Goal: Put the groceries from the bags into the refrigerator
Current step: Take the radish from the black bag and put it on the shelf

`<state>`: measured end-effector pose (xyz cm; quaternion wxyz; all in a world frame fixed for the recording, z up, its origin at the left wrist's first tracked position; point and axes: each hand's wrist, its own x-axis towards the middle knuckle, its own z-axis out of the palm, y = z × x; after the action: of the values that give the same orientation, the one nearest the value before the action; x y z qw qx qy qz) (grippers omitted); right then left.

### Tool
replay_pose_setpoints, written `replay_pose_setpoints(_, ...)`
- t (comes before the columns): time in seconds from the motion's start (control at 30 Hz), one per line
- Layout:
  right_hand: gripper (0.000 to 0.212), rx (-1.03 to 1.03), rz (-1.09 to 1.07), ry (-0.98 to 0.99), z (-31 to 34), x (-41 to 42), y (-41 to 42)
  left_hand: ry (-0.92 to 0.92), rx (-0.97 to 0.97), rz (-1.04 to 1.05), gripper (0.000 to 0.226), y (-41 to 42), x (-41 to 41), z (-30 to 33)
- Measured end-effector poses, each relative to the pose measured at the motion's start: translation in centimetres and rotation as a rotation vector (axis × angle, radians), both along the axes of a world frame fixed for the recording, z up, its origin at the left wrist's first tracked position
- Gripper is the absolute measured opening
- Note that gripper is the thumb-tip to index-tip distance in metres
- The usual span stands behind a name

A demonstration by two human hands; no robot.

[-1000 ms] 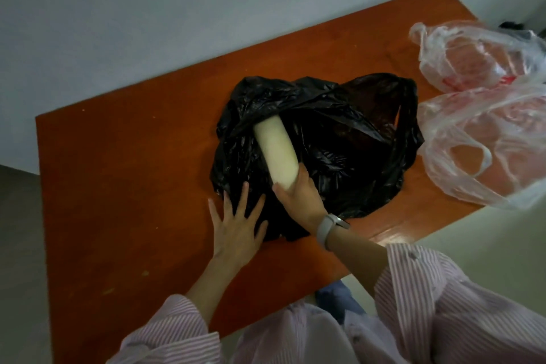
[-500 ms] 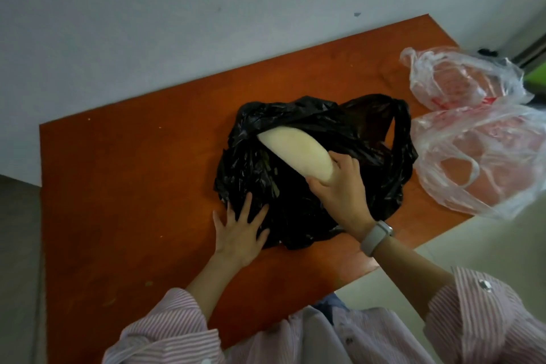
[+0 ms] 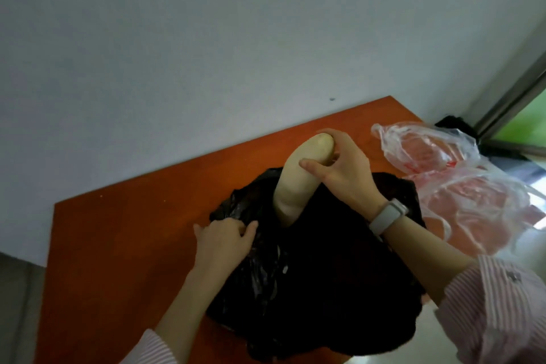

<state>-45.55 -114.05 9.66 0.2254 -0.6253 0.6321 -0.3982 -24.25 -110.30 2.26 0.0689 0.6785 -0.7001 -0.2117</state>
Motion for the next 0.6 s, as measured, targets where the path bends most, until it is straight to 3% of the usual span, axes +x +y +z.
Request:
replay_pose_setpoints(0.17, 0.053, -0.025, 0.105, -0.014, 2.9, -1.1, -1.6, 0.104, -0.484, 0.08, 0.033, -1.2, -1.0, 1.5)
replay_pose_setpoints(0.3, 0.049, -0.077, 0.141, -0.113, 5.1, -1.9, -2.3, 0.122, -0.662, 0.076, 0.034, -3.2, -2.0, 2.4)
replay_pose_setpoints(0.4, 0.046, -0.157, 0.132, -0.209, 7.1, -2.6, -2.7, 0.174, -0.621, -0.009, 0.069, -5.0, -3.2, 4.2)
replay_pose_setpoints(0.5, 0.044, -0.216, 0.119, -0.322, 9.2, -3.1, -2.6, 0.372, -0.418, -0.22, 0.098, -6.3, -5.6, 6.3)
replay_pose_setpoints(0.6, 0.045, -0.27, 0.091, -0.442, 11.3, -3.9, -1.8, 0.547, -0.318, -0.271, 0.116, -7.2, -8.0, 8.5)
